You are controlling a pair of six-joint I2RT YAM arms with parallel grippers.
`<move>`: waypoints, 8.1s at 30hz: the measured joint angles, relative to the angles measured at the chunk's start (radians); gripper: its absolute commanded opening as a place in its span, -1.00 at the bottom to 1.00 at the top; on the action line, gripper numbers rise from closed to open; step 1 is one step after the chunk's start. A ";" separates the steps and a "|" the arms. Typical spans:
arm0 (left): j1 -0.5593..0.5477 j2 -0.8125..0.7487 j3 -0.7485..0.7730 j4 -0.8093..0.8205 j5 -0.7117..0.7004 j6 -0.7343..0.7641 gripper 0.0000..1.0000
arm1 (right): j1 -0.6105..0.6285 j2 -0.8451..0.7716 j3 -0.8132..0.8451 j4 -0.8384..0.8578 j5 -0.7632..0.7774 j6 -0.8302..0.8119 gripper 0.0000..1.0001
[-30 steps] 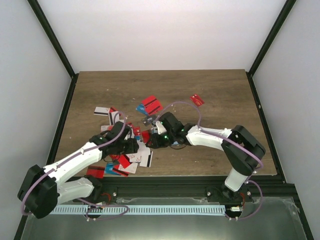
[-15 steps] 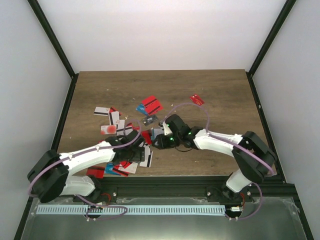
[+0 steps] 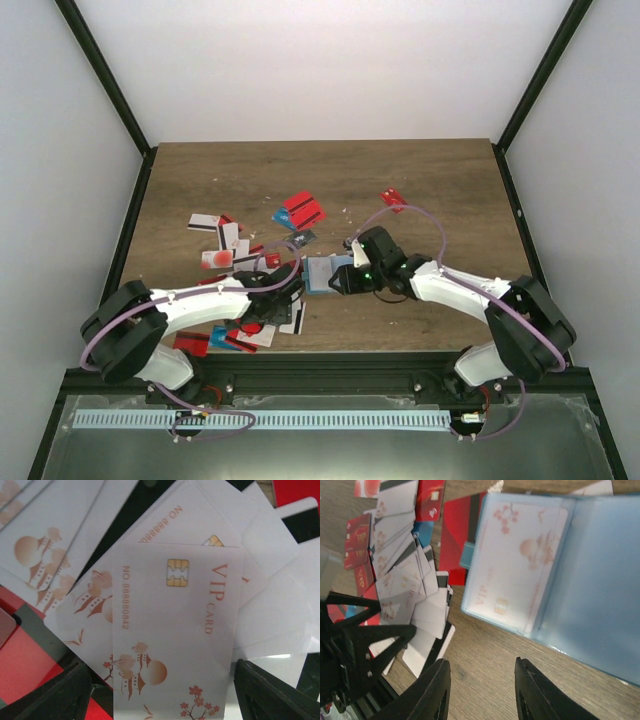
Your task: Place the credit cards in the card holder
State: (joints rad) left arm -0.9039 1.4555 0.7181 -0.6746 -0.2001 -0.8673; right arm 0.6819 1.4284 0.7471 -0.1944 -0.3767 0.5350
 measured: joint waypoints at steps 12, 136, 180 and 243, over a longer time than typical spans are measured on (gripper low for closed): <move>-0.022 0.035 0.013 0.019 -0.049 -0.018 0.12 | -0.010 -0.029 -0.037 -0.005 -0.006 -0.023 -0.25; 0.326 0.162 0.008 1.102 1.131 0.234 -0.43 | -0.421 0.018 -0.192 0.612 -0.880 0.094 -0.99; 0.336 0.223 0.078 0.604 0.812 0.272 -0.92 | -0.395 0.166 -0.085 0.175 -0.340 -0.066 -0.22; 0.332 0.400 0.238 0.648 0.867 0.212 -0.92 | -0.375 0.263 -0.095 0.249 -0.406 -0.057 -0.38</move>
State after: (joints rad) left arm -0.5720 1.8557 0.9558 -0.0265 0.6670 -0.6552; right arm 0.3069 1.6917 0.6521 0.0551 -0.7826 0.4778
